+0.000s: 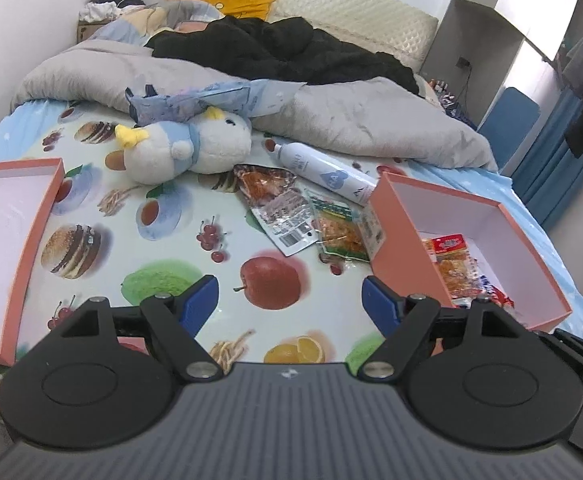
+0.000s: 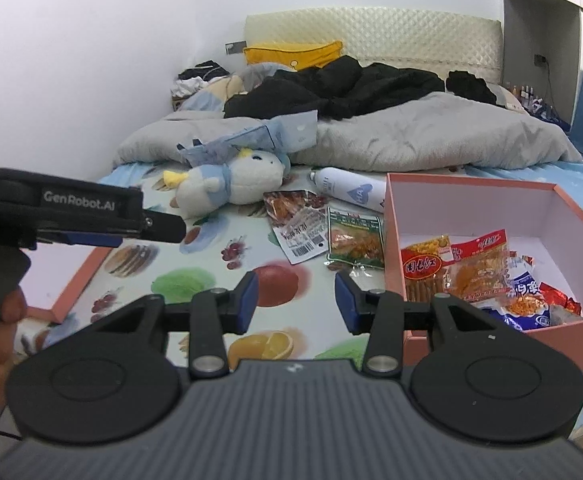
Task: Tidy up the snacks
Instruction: 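Move both open grippers back toward the remaining snacks, then lower the left gripper onto the brown jerky bag and close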
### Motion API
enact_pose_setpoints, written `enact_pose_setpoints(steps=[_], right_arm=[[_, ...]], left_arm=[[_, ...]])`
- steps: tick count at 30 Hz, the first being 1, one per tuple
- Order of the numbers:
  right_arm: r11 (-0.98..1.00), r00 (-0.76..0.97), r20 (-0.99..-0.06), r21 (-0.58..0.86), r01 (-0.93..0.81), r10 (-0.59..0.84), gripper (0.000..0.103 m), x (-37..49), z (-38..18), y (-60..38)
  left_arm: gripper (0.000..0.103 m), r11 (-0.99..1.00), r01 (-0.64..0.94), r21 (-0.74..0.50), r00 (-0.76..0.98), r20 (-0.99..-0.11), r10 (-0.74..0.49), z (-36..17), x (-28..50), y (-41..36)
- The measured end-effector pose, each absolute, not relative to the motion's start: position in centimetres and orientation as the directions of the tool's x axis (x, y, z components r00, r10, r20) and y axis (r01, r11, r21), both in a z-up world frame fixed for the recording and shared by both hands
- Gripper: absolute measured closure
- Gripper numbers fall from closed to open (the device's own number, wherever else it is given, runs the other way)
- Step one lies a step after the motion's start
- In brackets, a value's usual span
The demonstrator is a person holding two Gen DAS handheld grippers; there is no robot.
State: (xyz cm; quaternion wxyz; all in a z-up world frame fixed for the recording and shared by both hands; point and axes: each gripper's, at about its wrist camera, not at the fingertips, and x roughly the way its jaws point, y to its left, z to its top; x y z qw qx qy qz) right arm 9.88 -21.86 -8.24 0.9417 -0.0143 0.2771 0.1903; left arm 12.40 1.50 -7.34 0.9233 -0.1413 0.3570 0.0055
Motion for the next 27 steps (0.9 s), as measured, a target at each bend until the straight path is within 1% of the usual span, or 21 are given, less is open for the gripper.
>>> enact_pose_setpoints(steps=[4, 7, 14, 20, 27], right_arm=[[0.933, 0.766, -0.549, 0.072, -0.354, 0.333, 0.058, 11.4, -9.3, -21.5], [0.935, 0.759, -0.565, 0.067, -0.349, 0.324, 0.058, 12.8, -10.2, -21.0], [0.938, 0.734, -0.601, 0.078, -0.338, 0.315, 0.058, 17.2, -12.4, -19.5], [0.941, 0.708, -0.64, 0.077, -0.329, 0.3, 0.058, 20.8, -14.5, -18.3], [0.943, 0.705, -0.663, 0.001, -0.334, 0.251, 0.058, 24.7, -16.6, -15.9]], left_arm=[[0.021, 0.954, -0.122, -0.272, 0.732, -0.674, -0.099, -8.9, 14.0, 2.3], [0.021, 0.957, -0.136, -0.256, 0.723, -0.687, -0.081, -9.9, 15.4, 3.0], [0.021, 0.945, -0.163, -0.284, 0.73, -0.679, -0.078, -11.7, 18.8, 5.5], [0.021, 0.933, -0.189, -0.306, 0.715, -0.694, -0.083, -14.1, 22.4, 7.7], [0.02, 0.909, -0.204, -0.362, 0.686, -0.716, -0.131, -17.9, 28.0, 8.8]])
